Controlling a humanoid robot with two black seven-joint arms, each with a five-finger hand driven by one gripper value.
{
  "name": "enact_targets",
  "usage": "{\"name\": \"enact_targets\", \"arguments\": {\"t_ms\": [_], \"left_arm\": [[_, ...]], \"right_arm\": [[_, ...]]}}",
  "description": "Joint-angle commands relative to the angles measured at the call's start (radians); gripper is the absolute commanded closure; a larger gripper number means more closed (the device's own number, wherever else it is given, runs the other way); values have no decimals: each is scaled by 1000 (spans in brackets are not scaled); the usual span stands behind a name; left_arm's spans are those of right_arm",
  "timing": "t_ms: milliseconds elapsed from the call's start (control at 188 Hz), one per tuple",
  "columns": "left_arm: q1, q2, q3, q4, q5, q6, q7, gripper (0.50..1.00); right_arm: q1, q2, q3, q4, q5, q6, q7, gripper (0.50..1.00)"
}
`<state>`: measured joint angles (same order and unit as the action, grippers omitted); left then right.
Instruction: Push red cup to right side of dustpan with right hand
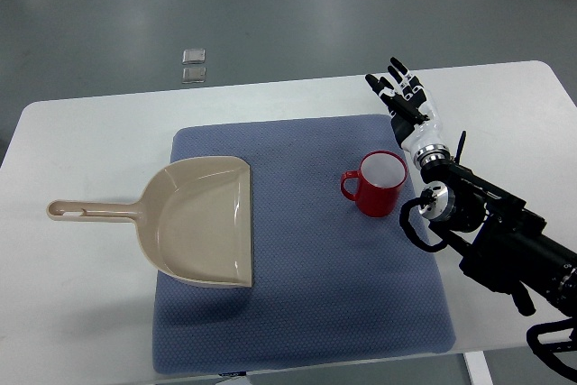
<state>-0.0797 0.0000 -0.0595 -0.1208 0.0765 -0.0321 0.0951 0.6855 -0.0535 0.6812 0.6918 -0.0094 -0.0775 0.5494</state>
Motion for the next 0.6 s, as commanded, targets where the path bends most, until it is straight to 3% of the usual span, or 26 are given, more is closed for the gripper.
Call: {"name": "enact_targets", "arguments": {"t_ms": [0, 595], "left_arm": [[0, 0, -2, 0, 0, 0, -2, 500], [26, 0, -2, 3, 2, -3, -2, 500]], "right_arm": [[0, 0, 1, 2, 0, -1, 0, 574], [11, -9, 3, 0, 0, 21, 0, 574]]}}
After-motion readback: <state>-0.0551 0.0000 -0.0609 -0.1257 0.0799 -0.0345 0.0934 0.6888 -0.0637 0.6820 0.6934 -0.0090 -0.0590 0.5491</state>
